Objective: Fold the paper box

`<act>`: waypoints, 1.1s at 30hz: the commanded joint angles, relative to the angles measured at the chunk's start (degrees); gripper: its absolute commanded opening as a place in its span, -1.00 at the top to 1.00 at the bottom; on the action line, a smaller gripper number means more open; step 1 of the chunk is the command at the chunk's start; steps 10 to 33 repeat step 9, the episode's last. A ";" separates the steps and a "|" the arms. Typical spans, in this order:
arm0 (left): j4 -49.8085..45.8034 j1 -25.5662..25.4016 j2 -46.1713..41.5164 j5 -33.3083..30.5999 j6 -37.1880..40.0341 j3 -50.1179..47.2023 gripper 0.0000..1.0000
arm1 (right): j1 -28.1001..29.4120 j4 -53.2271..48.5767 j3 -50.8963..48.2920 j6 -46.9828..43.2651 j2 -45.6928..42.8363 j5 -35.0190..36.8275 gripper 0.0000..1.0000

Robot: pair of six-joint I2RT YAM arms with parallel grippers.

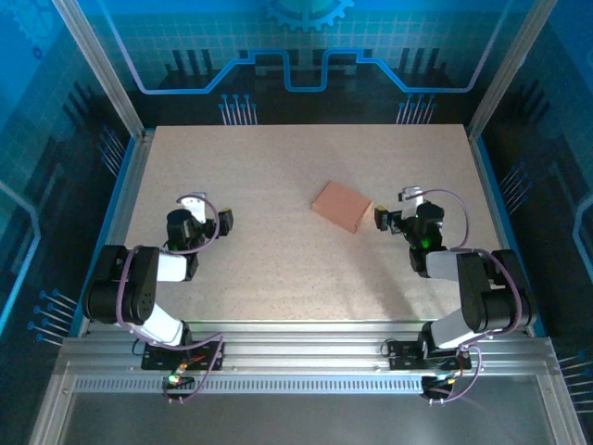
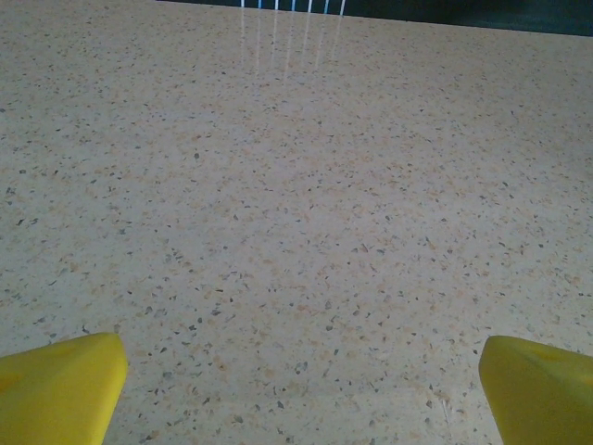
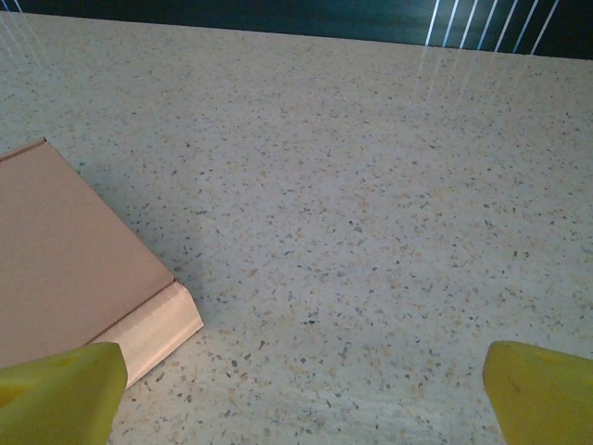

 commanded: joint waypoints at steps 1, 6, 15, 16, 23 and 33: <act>2.33 -0.40 -0.17 -0.38 0.02 0.94 -0.98 | 0.37 -0.40 0.64 -0.98 0.38 1.32 -1.00; 2.08 -0.44 -0.17 -0.40 0.07 0.94 -0.98 | 0.37 -0.39 0.64 -0.95 0.34 1.38 -1.00; 2.25 -0.51 -0.11 -0.43 0.07 0.94 -0.98 | 0.46 -0.29 0.56 -1.08 0.31 1.54 -1.00; 2.25 -0.51 -0.11 -0.43 0.07 0.94 -0.98 | 0.46 -0.29 0.56 -1.08 0.31 1.54 -1.00; 2.25 -0.51 -0.11 -0.43 0.07 0.94 -0.98 | 0.46 -0.29 0.56 -1.08 0.31 1.54 -1.00; 2.25 -0.51 -0.11 -0.43 0.07 0.94 -0.98 | 0.46 -0.29 0.56 -1.08 0.31 1.54 -1.00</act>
